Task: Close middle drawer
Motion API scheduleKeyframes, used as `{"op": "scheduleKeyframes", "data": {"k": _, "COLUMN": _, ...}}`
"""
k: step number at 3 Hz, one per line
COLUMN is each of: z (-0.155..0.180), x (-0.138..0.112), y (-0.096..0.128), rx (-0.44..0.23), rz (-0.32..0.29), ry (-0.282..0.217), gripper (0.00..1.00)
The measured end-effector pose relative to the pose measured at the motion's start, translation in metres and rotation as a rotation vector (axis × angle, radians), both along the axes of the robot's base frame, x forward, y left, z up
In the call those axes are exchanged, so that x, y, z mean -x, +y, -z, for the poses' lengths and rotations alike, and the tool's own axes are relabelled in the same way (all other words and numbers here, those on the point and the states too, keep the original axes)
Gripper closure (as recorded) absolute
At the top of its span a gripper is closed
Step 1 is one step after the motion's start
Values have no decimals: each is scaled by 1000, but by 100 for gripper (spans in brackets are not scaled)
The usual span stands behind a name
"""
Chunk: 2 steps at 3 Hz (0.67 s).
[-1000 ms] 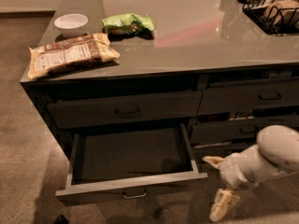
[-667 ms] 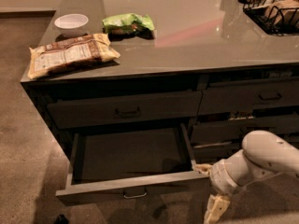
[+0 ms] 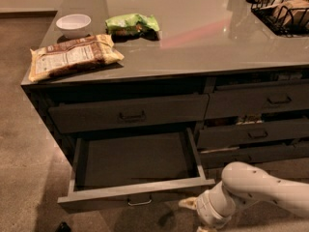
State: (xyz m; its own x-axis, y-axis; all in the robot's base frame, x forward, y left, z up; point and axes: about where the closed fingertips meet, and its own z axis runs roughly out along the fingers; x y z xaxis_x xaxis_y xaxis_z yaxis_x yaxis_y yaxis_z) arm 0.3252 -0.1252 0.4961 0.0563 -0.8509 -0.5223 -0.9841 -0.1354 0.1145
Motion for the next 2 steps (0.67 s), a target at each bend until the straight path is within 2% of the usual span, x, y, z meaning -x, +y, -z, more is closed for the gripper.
{"op": "scheduleKeyframes", "data": {"k": 2, "z": 2, "x": 1, "y": 0, "rx": 0, "rz": 2, "ry": -2, "gripper": 63}}
